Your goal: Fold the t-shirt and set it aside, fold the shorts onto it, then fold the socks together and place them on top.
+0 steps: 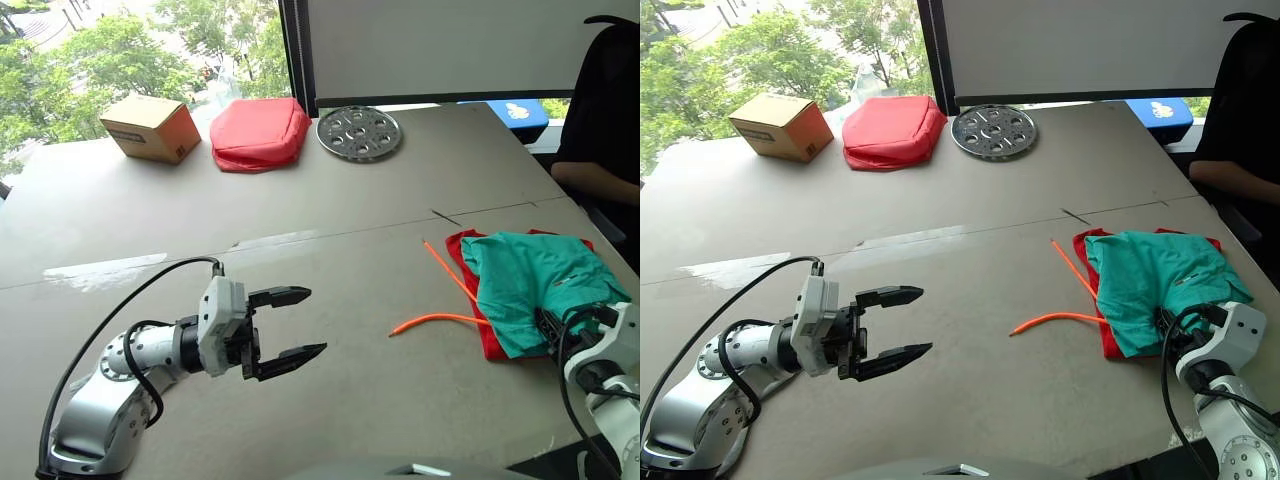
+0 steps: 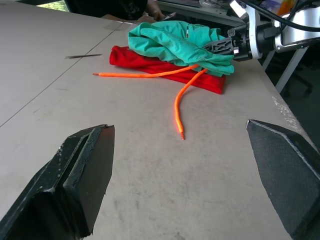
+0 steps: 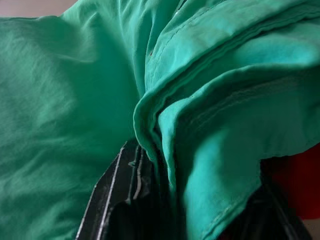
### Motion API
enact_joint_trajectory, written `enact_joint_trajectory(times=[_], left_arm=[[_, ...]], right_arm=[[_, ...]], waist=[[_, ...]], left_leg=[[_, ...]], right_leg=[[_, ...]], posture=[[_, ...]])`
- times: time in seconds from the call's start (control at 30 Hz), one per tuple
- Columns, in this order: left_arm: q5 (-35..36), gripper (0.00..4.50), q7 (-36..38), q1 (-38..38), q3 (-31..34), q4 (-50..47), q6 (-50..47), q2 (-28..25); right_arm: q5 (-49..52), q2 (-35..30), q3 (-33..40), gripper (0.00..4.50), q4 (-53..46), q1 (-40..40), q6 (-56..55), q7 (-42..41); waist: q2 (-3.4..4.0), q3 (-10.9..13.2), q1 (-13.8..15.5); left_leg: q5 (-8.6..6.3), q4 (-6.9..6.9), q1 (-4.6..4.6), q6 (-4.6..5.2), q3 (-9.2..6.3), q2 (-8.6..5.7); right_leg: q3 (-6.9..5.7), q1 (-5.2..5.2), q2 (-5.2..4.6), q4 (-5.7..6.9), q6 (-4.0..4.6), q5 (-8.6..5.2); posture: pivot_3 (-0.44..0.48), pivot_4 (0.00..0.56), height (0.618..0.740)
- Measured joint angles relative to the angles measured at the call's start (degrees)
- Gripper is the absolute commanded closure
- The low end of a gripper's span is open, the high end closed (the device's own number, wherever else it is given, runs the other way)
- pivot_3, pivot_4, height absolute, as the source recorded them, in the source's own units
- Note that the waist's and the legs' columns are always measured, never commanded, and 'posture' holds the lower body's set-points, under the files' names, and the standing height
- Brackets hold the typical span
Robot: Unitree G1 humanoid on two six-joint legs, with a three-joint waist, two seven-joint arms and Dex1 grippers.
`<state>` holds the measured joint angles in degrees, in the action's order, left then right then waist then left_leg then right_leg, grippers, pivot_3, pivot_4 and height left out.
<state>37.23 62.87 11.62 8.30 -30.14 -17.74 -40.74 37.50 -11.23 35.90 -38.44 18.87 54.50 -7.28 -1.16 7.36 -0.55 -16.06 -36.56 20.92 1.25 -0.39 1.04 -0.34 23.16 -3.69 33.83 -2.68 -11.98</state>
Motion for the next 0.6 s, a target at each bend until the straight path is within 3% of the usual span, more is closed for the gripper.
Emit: enact_joint_trajectory(times=[0.03,0.13,0.27,0.37,0.47,0.5,0.53,0.6], left_arm=[[0.1,0.00,0.0,0.0,0.0,0.0,0.0,0.0],[1.3,0.00,-0.2,-2.2,-1.2,-0.5,-1.0,0.1],[2.4,0.00,-2.4,-3.4,-1.8,-0.6,-2.7,1.5],[3.5,0.00,-7.5,-5.0,-0.6,-0.2,-5.0,3.1],[4.8,0.00,-18.0,-5.4,3.2,-0.3,-9.2,6.2],[5.7,0.00,-23.7,-2.8,6.4,-2.0,-11.3,7.5],[5.7,0.00,-24.9,-2.6,6.8,-2.1,-11.9,7.8],[7.3,0.00,-32.4,3.3,13.5,-6.6,-15.2,8.6]], right_arm=[[0.0,-0.3,0.0,0.96,-0.2,0.1,-0.1,-0.2],[1.2,-6.0,2.6,0.03,-3.8,10.5,-6.1,-10.5],[6.4,-10.3,11.4,0.03,-7.0,19.1,-15.1,-23.2],[12.1,-15.6,12.6,0.03,-13.5,18.4,-19.1,-28.0],[15.7,-24.9,3.3,0.03,-19.7,7.5,-20.3,-28.2],[13.7,-29.3,-6.2,0.03,-19.9,-0.2,-19.7,-28.7],[13.1,-30.2,-8.1,0.03,-19.9,-1.7,-19.6,-28.8],[7.0,-31.5,-23.7,0.03,-15.1,-15.6,-20.6,-33.1]], waist=[[0.00,0.0,0.2],[0.12,0.1,0.8],[-0.17,0.1,0.8],[-0.23,0.2,0.0],[-0.54,0.6,-0.3],[-0.81,0.6,-0.3],[-0.79,0.6,-0.2],[-1.09,0.6,-0.3]], left_leg=[[-0.01,0.00,0.01,0.02,-0.01,-0.01],[-0.02,-0.06,0.06,0.04,-0.02,-0.04],[-0.04,-0.10,-0.06,0.03,0.11,0.17],[-0.04,-0.14,-0.11,0.02,0.14,0.26],[-0.04,-0.14,-0.21,0.02,-0.01,0.25],[-0.04,-0.16,-0.40,0.00,-0.07,0.24],[-0.07,-0.16,-0.38,-0.04,-0.05,0.24],[-0.11,-0.14,-0.17,-0.11,-0.11,0.23]], right_leg=[[0.00,0.00,0.00,-0.01,0.00,0.00],[-0.02,-0.01,-0.02,-0.03,-0.03,-0.02],[0.01,-0.07,0.07,-0.03,-0.08,-0.04],[0.03,-0.14,0.00,0.00,-0.09,-0.04],[-0.14,-0.37,-0.14,-0.03,-0.10,-0.03],[-0.24,-0.31,0.09,0.04,-0.08,-0.02],[-0.25,-0.29,0.07,0.03,-0.08,-0.02],[-0.27,-0.16,0.13,-0.02,-0.02,0.02]], posture=[[0.000,0.150,0.740],[0.000,0.150,0.740],[0.000,0.150,0.740],[0.000,0.150,0.740],[0.000,0.150,0.740],[0.000,0.150,0.740],[0.000,0.150,0.740],[0.000,0.150,0.740]])
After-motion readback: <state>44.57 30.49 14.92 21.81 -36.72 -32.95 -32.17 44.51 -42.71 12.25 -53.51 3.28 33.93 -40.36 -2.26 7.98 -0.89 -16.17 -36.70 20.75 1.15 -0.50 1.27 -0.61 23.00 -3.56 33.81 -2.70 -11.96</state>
